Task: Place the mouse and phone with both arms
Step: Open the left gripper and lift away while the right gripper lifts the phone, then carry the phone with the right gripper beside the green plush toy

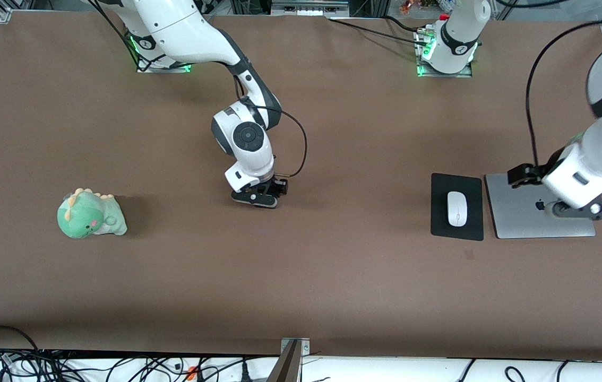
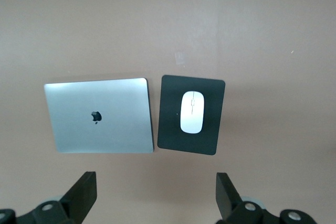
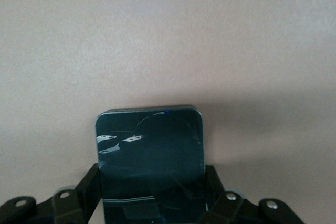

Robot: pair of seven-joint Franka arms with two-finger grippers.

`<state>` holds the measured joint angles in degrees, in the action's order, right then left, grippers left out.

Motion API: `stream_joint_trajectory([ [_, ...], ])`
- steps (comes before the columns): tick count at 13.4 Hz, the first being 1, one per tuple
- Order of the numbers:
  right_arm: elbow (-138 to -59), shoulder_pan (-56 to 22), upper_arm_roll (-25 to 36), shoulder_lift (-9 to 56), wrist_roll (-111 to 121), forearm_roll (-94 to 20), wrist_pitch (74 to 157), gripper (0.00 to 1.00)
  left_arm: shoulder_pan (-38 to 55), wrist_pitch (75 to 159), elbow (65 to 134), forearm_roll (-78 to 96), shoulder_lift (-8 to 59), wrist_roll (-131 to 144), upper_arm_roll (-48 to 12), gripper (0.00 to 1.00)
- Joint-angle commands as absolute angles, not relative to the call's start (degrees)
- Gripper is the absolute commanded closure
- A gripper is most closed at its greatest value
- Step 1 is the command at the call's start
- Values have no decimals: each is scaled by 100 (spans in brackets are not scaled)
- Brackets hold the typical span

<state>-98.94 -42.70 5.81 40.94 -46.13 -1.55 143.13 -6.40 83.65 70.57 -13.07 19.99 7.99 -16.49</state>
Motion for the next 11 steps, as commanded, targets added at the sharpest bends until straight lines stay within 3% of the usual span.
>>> stream_joint_trajectory([
  [1,-9976,-4289,921,3623,-4020,-61,13723,63,-651,8262,6979,-1230,1872,721,-1679,0],
  [4,-10116,-4202,1527,3087,-2597,-97,13097,62,-599,8349,7206,-845,1506,747,-1329,0],
  [6,-10465,-3765,1626,2770,-1622,-201,13069,62,-116,8812,8037,-303,970,703,-384,0],
  [7,-10659,-3475,1626,2655,-1147,-359,13122,62,95,9303,8799,40,532,686,-21,0],
  [9,-11002,-3070,1626,2558,-207,-658,13288,61,167,9877,9743,10,-94,581,106,0],
  [11,-11319,-2813,1626,2566,261,-921,13639,60,159,9793,9985,-289,-281,580,-191,0],
])
